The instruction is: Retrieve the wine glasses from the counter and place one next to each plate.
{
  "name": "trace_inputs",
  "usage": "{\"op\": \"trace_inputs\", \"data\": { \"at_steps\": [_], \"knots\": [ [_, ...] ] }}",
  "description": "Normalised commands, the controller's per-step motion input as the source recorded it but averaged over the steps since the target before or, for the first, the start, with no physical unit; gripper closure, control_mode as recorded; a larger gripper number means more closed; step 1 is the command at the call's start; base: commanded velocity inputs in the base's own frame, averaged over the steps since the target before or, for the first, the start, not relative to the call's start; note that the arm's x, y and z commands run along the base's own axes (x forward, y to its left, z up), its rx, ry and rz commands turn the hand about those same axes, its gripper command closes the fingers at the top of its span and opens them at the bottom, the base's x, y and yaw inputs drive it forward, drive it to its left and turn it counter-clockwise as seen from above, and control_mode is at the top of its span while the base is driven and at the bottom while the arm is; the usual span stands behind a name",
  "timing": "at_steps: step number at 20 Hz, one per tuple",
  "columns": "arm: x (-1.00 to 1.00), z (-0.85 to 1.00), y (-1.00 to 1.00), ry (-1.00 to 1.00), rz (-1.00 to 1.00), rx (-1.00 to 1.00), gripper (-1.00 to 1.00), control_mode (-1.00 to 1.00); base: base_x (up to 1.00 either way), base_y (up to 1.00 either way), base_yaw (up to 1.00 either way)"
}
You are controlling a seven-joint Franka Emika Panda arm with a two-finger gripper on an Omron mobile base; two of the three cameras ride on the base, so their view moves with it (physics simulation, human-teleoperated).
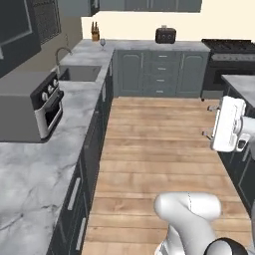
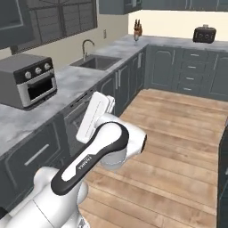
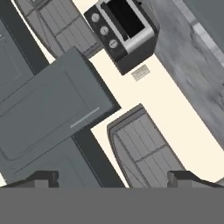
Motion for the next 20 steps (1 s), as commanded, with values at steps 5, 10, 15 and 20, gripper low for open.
{"op": "trace_inputs", "data": {
  "at_steps": [5,10,15,20],
  "knots": [
    [0.00,0.00,0.00,0.00,0.00,0.00,-1.00,1.00,1.00,0.12,-0.20],
    [0.00,0.00,0.00,0.00,0.00,0.00,-1.00,1.00,1.00,0.19,-0.25],
    [0.00,0.00,0.00,0.00,0.00,0.00,-1.00,1.00,1.00,0.01,-0.20],
    [0.00,0.00,0.00,0.00,0.00,0.00,-1.00,1.00,1.00,0.19,0.00]
  ]
}}
